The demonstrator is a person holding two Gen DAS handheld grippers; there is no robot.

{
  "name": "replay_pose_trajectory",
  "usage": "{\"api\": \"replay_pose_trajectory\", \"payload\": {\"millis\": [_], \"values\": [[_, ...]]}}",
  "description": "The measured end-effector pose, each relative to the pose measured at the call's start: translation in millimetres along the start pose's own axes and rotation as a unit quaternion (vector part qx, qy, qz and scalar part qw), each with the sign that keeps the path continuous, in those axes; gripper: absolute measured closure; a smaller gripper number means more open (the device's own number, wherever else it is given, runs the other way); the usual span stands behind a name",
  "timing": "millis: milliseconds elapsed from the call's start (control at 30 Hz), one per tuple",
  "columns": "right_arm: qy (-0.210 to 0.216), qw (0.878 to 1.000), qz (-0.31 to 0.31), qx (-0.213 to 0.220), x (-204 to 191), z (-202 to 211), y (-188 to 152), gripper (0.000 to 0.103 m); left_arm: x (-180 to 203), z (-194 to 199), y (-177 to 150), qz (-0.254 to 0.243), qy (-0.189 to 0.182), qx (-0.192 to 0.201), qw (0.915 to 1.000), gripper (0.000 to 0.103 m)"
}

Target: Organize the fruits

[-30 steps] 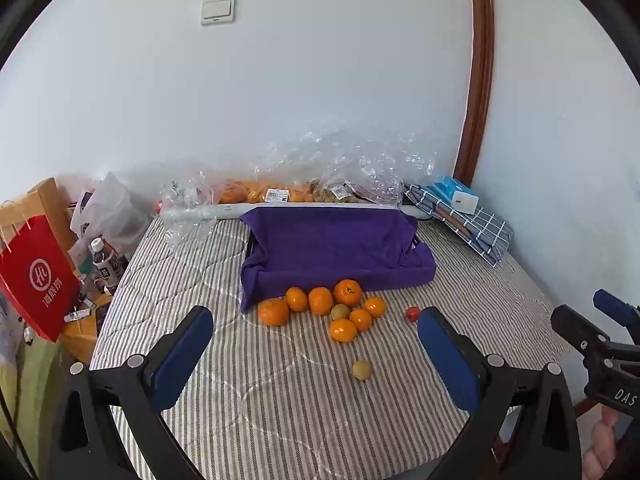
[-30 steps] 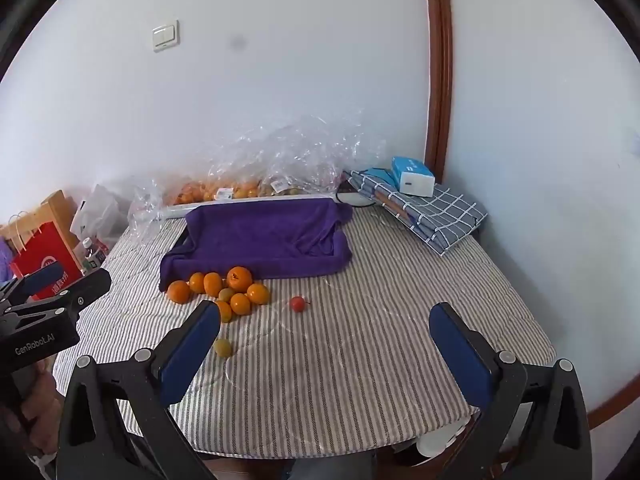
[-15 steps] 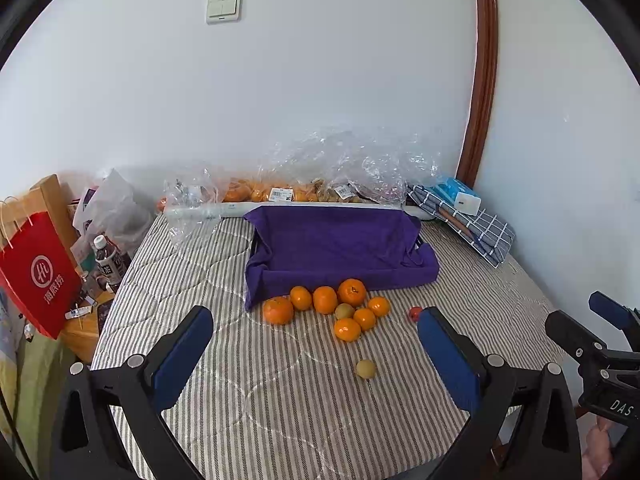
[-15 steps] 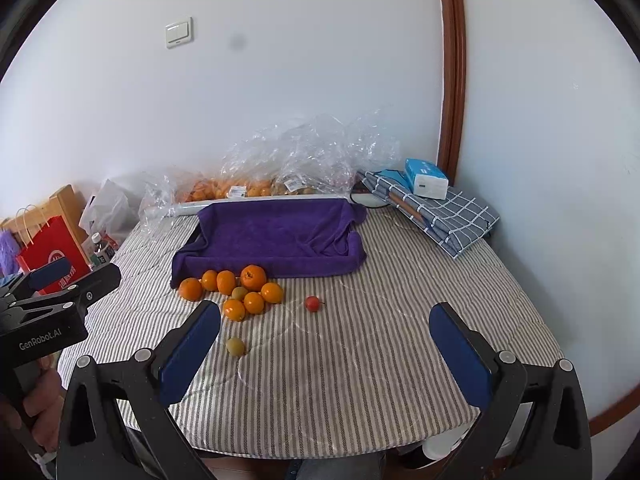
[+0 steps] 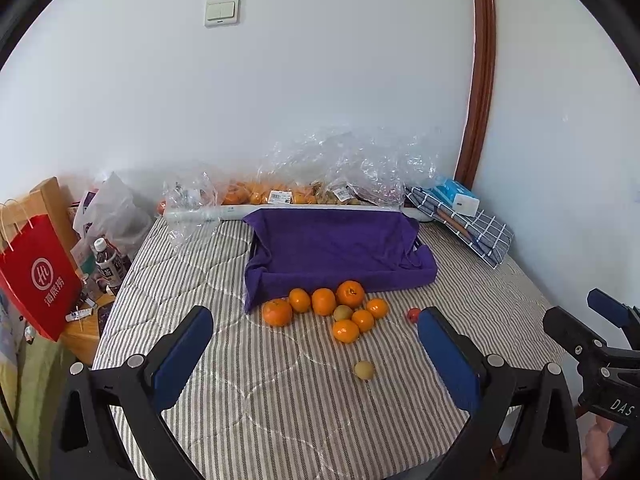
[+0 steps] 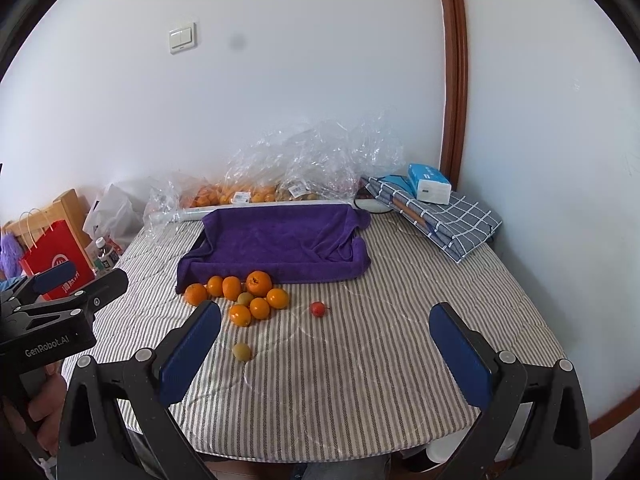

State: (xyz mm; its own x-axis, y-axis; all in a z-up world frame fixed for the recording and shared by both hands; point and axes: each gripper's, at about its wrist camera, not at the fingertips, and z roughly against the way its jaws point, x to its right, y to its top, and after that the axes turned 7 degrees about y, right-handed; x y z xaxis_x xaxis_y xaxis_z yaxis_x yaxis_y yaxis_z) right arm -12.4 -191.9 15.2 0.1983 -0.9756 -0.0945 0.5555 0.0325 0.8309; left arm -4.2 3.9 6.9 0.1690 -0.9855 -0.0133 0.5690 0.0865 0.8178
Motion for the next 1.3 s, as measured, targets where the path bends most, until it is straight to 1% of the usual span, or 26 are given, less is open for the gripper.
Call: {"api": "replay_pose_trajectory", "payload": {"millis": [300,867,1300], "values": [[0.001,1.000,0.002,0.001,-0.4,1.7,-2.7,0.000,-1.4,-1.0,-1.5,0.004,-0.002,-0.003,1.0000,0.000],[0.007,1.000,0.002,0.005,-4.6,4.4,-4.6,0.000,-4.3,2.1,1.4,0.007,0.002,0.005,1.0000,0.000],[0.008,1.000,0.003,0.005,-5.4,3.7,-5.8,0.000,-4.2,0.4,0.6,0.005,0.003,0.001,1.0000,0.000]]}}
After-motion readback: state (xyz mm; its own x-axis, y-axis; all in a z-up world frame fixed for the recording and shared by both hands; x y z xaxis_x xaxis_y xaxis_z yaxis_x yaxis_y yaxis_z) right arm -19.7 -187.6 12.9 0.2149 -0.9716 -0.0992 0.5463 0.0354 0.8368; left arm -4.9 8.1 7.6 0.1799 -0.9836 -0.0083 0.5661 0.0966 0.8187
